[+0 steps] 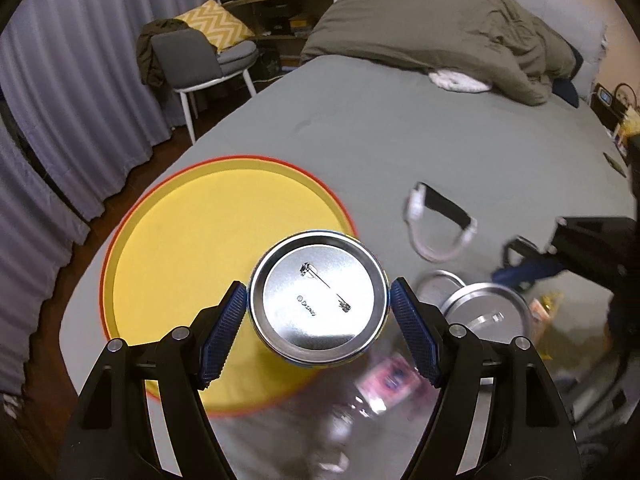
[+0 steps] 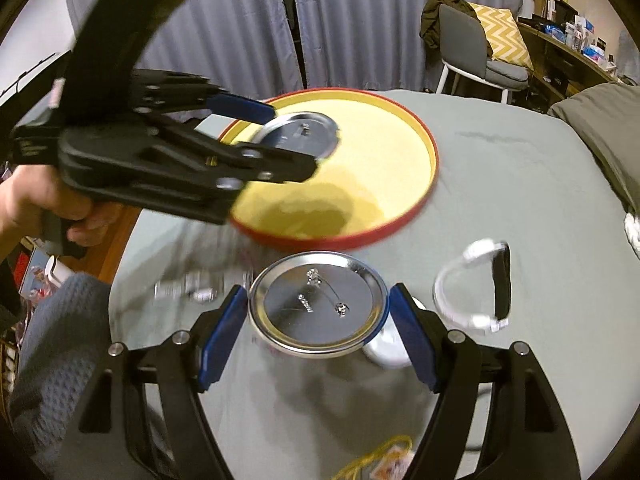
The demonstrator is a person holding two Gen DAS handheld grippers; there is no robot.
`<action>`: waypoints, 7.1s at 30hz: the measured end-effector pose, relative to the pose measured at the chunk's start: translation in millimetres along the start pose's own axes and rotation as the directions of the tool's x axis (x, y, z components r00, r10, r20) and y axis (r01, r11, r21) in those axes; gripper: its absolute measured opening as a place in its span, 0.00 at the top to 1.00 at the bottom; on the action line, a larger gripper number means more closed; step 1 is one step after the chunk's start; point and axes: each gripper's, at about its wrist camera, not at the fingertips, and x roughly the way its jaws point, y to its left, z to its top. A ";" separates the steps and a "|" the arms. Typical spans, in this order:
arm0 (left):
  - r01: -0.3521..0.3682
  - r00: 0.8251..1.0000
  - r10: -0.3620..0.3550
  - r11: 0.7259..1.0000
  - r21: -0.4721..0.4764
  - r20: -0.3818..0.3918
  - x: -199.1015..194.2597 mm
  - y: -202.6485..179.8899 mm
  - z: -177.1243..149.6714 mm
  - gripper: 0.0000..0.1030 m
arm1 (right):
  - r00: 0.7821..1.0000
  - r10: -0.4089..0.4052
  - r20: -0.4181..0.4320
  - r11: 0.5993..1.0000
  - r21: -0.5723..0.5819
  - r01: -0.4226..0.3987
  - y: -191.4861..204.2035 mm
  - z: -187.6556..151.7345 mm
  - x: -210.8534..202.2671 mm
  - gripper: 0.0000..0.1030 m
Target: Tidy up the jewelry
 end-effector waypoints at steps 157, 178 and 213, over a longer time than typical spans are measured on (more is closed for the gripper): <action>-0.563 0.780 0.545 0.398 -0.724 -0.307 42.5 -188.2 -158.9 0.05 | 0.999 -0.051 0.009 0.993 -0.106 0.052 -77.1 -181.0 13.7 0.08; -0.564 0.779 0.546 0.397 -0.724 -0.308 43.5 -187.8 -159.4 0.05 | 0.999 -0.051 0.009 0.993 -0.106 0.052 -77.4 -180.8 13.6 0.08; -0.566 0.778 0.547 0.396 -0.723 -0.310 43.8 -187.4 -159.6 0.05 | 0.999 -0.052 0.009 0.993 -0.106 0.052 -77.6 -180.8 13.9 0.08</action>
